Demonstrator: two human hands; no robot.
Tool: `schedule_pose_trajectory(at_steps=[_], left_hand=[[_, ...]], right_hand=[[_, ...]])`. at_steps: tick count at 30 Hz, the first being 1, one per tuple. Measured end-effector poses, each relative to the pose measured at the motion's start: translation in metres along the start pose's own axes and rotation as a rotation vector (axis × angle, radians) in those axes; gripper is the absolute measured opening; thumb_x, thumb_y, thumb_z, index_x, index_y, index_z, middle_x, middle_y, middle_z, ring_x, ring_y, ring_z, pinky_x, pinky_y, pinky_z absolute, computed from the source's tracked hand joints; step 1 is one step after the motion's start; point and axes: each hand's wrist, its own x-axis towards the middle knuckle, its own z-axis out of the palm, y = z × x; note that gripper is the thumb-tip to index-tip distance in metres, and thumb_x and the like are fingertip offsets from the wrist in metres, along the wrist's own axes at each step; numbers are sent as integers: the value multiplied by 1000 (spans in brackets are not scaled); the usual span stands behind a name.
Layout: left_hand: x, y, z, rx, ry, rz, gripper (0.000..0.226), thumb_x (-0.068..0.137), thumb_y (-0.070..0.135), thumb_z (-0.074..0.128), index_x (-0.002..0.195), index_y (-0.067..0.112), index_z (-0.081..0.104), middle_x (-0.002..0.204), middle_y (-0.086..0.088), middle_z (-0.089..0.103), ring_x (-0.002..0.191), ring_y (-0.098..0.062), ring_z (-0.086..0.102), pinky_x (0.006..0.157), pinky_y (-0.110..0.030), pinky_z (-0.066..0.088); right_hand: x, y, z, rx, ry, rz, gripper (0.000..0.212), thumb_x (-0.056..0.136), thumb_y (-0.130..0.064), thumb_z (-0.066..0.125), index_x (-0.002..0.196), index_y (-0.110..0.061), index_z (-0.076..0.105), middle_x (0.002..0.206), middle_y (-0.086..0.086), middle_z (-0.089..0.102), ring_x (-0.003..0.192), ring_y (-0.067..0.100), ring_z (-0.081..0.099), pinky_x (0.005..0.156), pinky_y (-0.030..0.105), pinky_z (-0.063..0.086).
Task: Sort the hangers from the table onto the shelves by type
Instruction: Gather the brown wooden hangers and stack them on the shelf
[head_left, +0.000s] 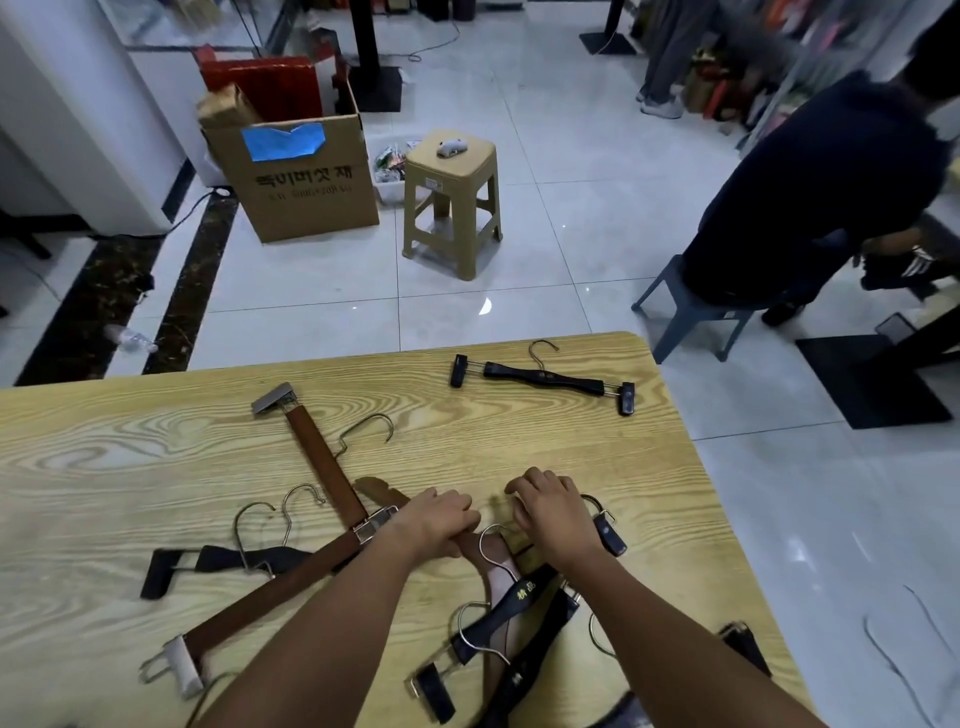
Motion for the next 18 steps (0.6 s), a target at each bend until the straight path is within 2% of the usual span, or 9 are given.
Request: schedule_pose_trajectory(at_steps=[3,5,6,8,10,14,18], left_hand=[[-1,-3,-4,40,9,-11,38,94,27,53,128,13,44,128,-9,45,122,-27,40,95,-42,35],[-2,-6,-9,58,28,-22,38,95,28,51,128,12,44,129,-9,45,122,-27,41,94,-42,37],[-3,-9,-11,65,40,-28,38,95,29,51,127,12,44,128,-9,45,121,-27,41,93,-42,38],[-4,-15,-16,81,70,-45,37,95,30,50,127,12,44,128,-8,46,119,-26,42,89,-42,40],[-4,-23,-21,87,87,-82,36,96,31,48,126,12,44,127,-8,47,119,-26,42,85,-41,42],[-3,-39,-30,91,103,-169,33,96,30,46,123,11,47,125,-8,51,120,-26,44,83,-41,44],[-5,-48,-35,97,121,-222,30,96,30,45,120,12,49,123,-7,55,120,-25,47,85,-39,44]], right_hand=[[-2,0,-7,-50,64,7,8,84,-23,67,86,-16,69,83,2,66,83,24,63,76,31,47],[-1,1,-12,-68,97,30,15,69,-24,81,68,-18,67,67,-2,64,67,20,63,64,26,50],[0,4,-12,-67,105,38,16,68,-25,82,67,-18,67,66,-2,63,67,20,63,64,27,50],[2,10,-11,-39,79,26,12,83,-25,68,80,-14,68,80,4,66,82,26,62,76,34,49],[2,15,-7,-20,50,22,21,94,-28,52,95,-12,67,96,7,65,97,28,58,88,38,42],[4,18,-6,-25,12,-8,33,98,-37,40,112,-16,61,115,4,57,112,25,48,97,35,32],[7,19,-10,6,-108,-3,51,96,-54,39,135,-24,48,144,1,40,134,25,30,109,38,22]])
